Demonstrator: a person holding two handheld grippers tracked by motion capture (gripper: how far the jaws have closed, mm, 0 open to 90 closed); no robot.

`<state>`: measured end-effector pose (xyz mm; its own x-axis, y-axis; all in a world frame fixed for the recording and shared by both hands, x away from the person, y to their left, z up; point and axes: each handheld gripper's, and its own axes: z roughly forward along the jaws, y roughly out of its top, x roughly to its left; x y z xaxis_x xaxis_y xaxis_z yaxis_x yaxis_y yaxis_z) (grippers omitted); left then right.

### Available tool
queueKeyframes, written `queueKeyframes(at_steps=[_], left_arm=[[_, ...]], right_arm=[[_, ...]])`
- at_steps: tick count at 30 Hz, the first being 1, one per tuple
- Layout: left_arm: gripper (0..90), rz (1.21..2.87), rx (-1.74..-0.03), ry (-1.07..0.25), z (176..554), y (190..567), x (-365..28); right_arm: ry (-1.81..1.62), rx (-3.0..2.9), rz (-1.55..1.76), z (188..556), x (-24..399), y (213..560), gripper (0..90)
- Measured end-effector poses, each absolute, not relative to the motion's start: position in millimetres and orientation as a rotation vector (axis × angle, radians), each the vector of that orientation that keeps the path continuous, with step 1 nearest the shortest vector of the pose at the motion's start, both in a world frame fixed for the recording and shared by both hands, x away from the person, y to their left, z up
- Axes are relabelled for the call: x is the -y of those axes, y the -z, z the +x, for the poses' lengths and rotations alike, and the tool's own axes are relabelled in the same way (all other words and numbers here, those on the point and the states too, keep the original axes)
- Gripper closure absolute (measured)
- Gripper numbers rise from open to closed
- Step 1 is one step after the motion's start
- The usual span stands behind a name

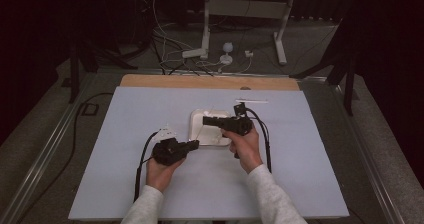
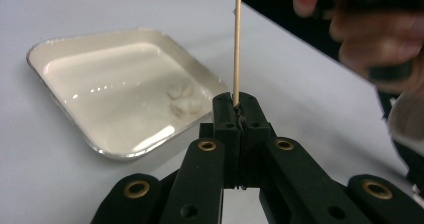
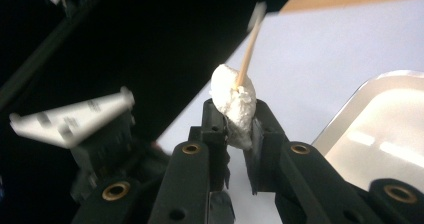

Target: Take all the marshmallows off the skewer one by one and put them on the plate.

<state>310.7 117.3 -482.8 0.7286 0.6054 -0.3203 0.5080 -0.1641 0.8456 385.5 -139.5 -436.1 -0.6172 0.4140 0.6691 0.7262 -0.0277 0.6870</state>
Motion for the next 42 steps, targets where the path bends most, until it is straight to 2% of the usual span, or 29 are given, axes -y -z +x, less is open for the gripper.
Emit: queueKeyframes(at_steps=[10,23,32,36,42], left_arm=[[90.0,1.832,-0.842,-0.101,311.1,484.8,-118.1],[90.0,1.837,-0.837,-0.102,312.6,485.6,-122.5],[90.0,1.906,-0.862,-0.161,312.4,490.9,-126.3],[90.0,1.849,-0.888,-0.143,314.0,489.8,-135.6],[90.0,1.799,-0.922,-0.141,314.1,486.7,-136.9]], right_arm=[[1.718,2.025,-1.234,392.1,153.2,421.7,80.3],[1.711,2.054,-1.239,396.9,153.5,419.0,79.9],[1.728,2.051,-1.269,399.2,155.8,416.0,80.4],[1.741,2.102,-1.297,400.3,173.5,402.9,80.6],[1.704,2.138,-1.305,400.3,173.1,411.1,79.9]])
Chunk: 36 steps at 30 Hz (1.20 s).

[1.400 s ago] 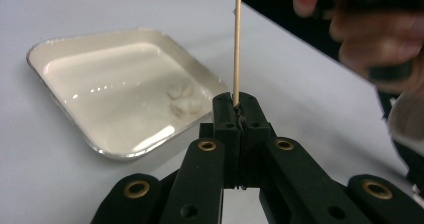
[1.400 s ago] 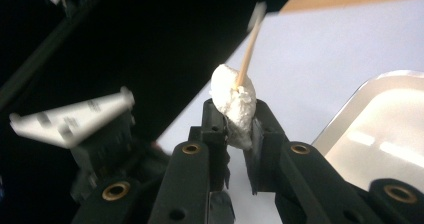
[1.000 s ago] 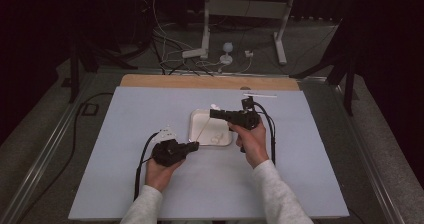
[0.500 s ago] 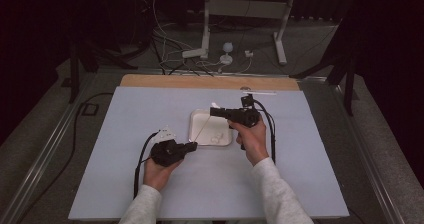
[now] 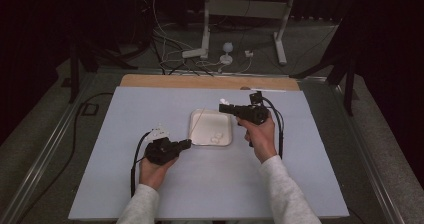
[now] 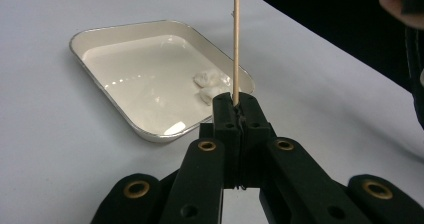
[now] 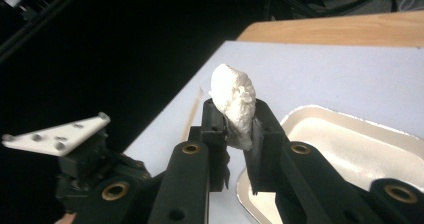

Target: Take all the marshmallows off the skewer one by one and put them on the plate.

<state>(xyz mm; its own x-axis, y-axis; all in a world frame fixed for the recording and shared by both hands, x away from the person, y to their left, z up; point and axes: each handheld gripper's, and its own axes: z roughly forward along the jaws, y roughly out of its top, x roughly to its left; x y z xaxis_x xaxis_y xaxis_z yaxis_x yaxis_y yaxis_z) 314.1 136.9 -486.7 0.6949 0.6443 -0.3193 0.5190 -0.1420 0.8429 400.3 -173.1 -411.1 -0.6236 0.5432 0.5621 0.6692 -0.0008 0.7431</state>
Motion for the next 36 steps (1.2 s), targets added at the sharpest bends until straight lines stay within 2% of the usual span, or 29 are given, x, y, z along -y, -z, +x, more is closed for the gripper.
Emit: queueKeyframes(at_steps=[15,18,23,28,36], left_arm=[[90.0,1.775,-0.962,-0.114,316.2,486.6,-134.4],[90.0,1.779,-0.964,-0.108,316.5,487.0,-132.0],[90.0,1.781,-0.975,-0.104,317.9,487.2,-129.9],[90.0,1.777,-0.993,-0.099,321.0,485.7,-127.8],[90.0,1.727,-1.06,-0.08,332.3,483.5,-126.6]], right_arm=[[1.401,2.386,-1.375,401.0,149.2,464.5,75.3],[1.35,2.42,-1.382,401.8,145.3,471.3,66.2],[1.327,2.432,-1.412,401.5,142.6,474.5,45.0],[1.352,2.449,-1.415,399.3,143.5,472.2,32.2],[1.441,2.428,-1.418,390.9,150.1,462.5,18.4]])
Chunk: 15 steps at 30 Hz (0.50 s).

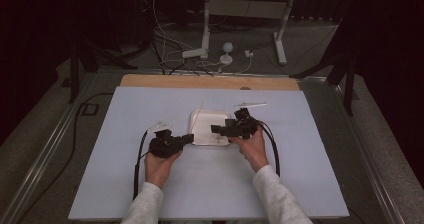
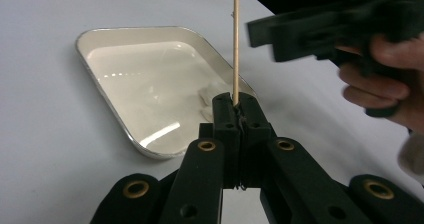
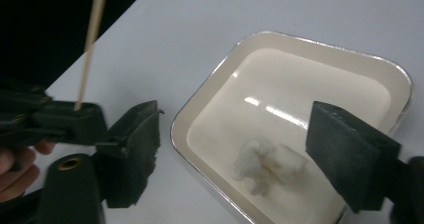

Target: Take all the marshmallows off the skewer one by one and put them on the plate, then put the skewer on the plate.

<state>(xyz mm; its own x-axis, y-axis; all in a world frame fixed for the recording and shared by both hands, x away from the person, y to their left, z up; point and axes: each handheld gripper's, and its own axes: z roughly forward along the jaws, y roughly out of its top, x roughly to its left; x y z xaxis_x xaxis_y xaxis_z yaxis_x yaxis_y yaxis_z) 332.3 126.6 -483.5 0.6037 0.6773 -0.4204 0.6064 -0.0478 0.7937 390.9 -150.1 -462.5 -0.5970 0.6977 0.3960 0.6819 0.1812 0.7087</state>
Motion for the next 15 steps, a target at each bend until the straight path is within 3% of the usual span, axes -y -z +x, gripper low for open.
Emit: queueKeyframes(at_steps=[2,15], left_arm=[[90.0,1.721,-1.074,-0.081,335.5,483.6,-125.8],[90.0,1.709,-1.167,-0.093,354.5,490.0,-108.9]], right_arm=[[-1.433,-2.393,1.385,387.3,151.2,460.0,14.8],[-1.479,-2.34,1.37,371.2,166.8,460.3,14.5]])
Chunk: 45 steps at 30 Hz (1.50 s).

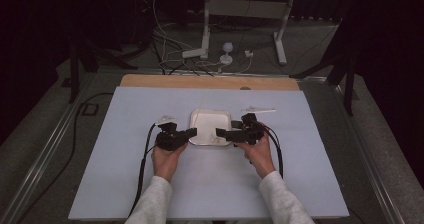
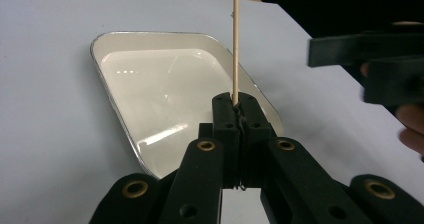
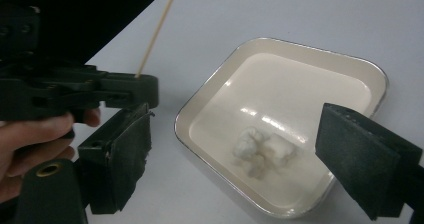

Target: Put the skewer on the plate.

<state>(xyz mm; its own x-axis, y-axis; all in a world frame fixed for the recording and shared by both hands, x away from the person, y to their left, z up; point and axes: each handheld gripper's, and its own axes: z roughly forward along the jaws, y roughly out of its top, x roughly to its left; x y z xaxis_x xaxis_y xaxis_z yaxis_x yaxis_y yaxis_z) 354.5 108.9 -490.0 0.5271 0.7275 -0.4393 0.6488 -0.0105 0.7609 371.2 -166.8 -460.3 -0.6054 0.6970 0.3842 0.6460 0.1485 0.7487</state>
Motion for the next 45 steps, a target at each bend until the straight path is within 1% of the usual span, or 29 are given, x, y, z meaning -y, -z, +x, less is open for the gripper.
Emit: queueKeyframes(at_steps=[21,27,30,32,38,42,45], left_arm=[[89.8,1.721,-1.378,-0.056,375.2,520.5,-86.7],[88.7,1.707,-1.401,-0.029,377.6,525.1,-83.4],[74.0,1.703,-1.357,0.018,378.4,527.7,-81.6],[66.1,1.718,-1.342,0.012,377.6,527.5,-81.1],[50.9,1.667,-1.3,0.01,375.8,519.7,-85.7],[34.8,1.642,-1.27,0.003,372.8,509.0,-93.8],[27.1,1.642,-1.235,-0.028,368.2,498.9,-101.8]], right_arm=[[-1.495,-2.317,1.358,363.6,185.1,455.9,15.1],[-1.49,-2.315,1.363,362.8,187.0,455.7,15.1],[-1.487,-2.319,1.357,362.8,187.5,455.6,15.1],[-1.483,-2.321,1.357,362.8,187.6,455.8,15.1],[-1.478,-2.321,1.352,361.4,189.2,455.9,15.0],[-1.474,-2.318,1.342,359.7,192.7,455.0,14.8],[-1.474,-2.31,1.345,357.8,197.1,454.1,14.7]])
